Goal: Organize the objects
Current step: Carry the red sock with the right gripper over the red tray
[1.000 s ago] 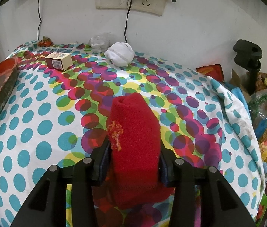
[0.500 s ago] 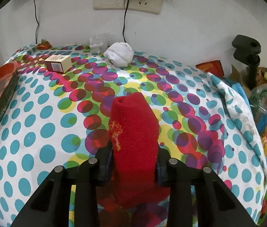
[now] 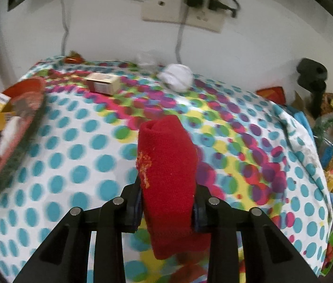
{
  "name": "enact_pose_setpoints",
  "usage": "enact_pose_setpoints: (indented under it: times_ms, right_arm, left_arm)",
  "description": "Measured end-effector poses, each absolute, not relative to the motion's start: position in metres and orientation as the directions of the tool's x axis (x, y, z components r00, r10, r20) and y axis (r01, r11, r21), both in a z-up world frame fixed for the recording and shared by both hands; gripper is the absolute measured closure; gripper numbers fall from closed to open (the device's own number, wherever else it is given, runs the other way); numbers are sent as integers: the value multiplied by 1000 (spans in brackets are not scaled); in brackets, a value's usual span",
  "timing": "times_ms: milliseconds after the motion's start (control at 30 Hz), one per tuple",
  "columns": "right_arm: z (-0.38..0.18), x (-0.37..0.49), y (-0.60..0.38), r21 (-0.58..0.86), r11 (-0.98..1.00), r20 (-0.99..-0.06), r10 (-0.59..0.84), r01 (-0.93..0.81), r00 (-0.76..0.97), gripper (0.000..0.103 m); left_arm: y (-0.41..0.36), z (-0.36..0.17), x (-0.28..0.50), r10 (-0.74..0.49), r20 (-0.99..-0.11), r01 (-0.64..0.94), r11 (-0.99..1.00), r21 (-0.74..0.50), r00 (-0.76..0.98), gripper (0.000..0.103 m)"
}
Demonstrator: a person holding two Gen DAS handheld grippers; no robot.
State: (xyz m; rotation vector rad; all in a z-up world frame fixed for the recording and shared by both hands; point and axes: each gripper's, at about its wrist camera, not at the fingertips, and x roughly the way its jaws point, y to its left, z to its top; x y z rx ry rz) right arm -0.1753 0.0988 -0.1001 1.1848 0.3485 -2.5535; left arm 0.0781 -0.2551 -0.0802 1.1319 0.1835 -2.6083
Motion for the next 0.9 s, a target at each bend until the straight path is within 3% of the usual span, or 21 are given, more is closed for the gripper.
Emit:
enact_pose_setpoints:
  times_ms: [433,900]
  right_arm:
    - [-65,-124,6,-80,-823,-749,-322,562,-579,74]
    - [-51,-89,-49,-25,-759,-750,-416,651,-514,73]
  left_arm:
    - [-254,-78,80,-227,-723,316,-949,12,-653,46]
    - [-262,-78,81,-261,-717,355,-935,20,-646,46]
